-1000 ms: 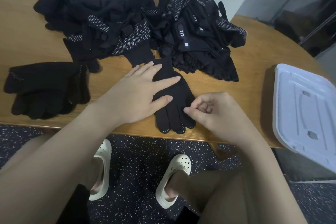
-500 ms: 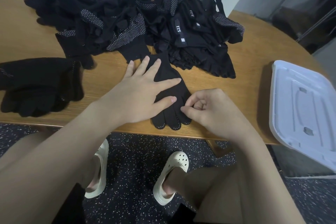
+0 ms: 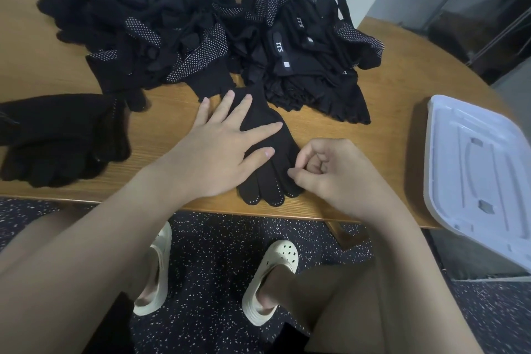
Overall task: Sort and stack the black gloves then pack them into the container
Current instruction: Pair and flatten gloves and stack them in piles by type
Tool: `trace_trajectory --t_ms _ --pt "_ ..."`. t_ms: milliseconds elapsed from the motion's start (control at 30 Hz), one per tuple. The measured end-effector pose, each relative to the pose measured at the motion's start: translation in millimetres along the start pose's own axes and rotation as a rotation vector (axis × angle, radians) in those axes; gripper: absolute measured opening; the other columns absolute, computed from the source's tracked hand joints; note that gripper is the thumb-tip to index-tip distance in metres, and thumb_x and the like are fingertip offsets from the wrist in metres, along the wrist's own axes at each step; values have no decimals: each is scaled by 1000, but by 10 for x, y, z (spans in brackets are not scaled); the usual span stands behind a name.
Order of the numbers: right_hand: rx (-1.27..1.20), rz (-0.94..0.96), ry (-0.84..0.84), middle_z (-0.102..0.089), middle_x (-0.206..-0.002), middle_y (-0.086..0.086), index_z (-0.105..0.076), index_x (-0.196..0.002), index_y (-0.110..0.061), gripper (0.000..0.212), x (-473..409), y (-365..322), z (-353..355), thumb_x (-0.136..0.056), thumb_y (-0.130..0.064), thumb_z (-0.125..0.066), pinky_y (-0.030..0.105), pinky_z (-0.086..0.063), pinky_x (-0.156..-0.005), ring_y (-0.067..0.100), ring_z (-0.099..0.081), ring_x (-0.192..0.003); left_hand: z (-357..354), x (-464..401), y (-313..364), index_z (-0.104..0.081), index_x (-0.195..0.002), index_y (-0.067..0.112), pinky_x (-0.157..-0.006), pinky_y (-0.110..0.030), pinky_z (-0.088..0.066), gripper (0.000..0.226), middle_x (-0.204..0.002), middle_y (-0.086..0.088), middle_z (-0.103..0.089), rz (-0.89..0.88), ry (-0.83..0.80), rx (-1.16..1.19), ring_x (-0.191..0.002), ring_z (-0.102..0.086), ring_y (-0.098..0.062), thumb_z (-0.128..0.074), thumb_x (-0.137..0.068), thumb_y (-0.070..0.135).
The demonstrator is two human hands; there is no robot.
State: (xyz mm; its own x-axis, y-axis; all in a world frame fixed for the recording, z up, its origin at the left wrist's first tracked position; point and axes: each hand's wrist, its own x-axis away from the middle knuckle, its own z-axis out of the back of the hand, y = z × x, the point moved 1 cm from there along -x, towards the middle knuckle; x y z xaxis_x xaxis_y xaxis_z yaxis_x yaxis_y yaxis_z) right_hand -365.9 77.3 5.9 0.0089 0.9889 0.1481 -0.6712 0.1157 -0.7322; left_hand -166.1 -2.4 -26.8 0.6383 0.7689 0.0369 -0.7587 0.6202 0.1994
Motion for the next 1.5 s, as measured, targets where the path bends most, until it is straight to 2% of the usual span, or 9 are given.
trace_trajectory --t_ms 200,400,800,967,1067,1200,1300,1400,1500 --pt "-96 72 59 -52 -49 -1 -72 -71 -17 21 20 -90 -65 -91 -22 -78 12 -31 -48 6 -36 -43 -28 0 -21 -19 -159 48 -127 -56 5 57 -173 -8 0 12 54 57 -158 11 -32 -6 -105 58" --pt "-45 -13 -33 -55 -48 -5 -75 -75 -18 17 -15 -160 -166 -87 -29 -81 15 -34 -45 4 -40 -40 -25 -11 -15 -19 -159 48 -126 -56 5 59 -173 -8 1 20 34 68 -158 12 -31 -8 -101 56" --pt "5 -58 -62 -62 -51 2 -73 -74 -19 16 -15 -165 -124 -89 -17 -77 15 -36 -46 5 -43 -40 -29 -16 -18 -19 -159 48 -127 -53 6 61 -173 -5 1 34 43 83 -159 11 -28 -10 -101 61" --pt "26 -77 -81 -58 -50 -5 -71 -75 -19 15 -25 -128 -67 -89 -17 -77 16 -37 -47 4 -43 -41 26 67 -50 -45 -152 38 -122 -50 -21 64 -165 -4 -36 42 207 51 -154 -26 -25 -12 -102 59" --pt "62 -98 -71 -57 -52 -6 -70 -74 -22 16 -6 -66 31 -87 -15 -76 19 -38 -50 4 -45 -45 137 144 -120 -66 -133 29 -100 -40 -33 56 -134 5 -63 29 321 69 -122 -52 -19 -21 -105 47" --pt "162 -49 257 -56 -54 -8 -69 -73 -25 13 -59 -26 53 -86 -25 -72 33 -47 -57 9 -52 -53 149 140 -326 -70 -121 19 -90 -46 -44 35 -109 1 -64 102 464 189 -102 -54 -24 -43 -101 28" --pt "264 107 445 -56 -77 -14 -71 -89 -25 5 -119 -153 -150 -91 -27 -67 36 -51 -71 9 -58 -75 91 86 -432 -69 -124 14 -95 -50 -46 26 -115 -3 -63 168 488 260 -107 -54 -26 -56 -101 17" --pt "407 193 385 -57 -118 -1 -69 -120 -16 28 -191 -326 -506 -97 -28 -60 41 -49 -95 20 -54 -113 86 2 -472 -71 -120 12 -96 -39 -47 23 -110 -1 -66 209 519 389 -105 -59 -21 -62 -99 15" --pt "496 248 334 -50 -146 4 -57 -141 -12 42 -291 -487 -780 -104 -32 -48 45 -41 -111 25 -46 -134 127 -65 -475 -74 -111 16 -89 -29 -50 17 -99 3 -68 294 505 494 -91 -60 -11 -71 -95 19"
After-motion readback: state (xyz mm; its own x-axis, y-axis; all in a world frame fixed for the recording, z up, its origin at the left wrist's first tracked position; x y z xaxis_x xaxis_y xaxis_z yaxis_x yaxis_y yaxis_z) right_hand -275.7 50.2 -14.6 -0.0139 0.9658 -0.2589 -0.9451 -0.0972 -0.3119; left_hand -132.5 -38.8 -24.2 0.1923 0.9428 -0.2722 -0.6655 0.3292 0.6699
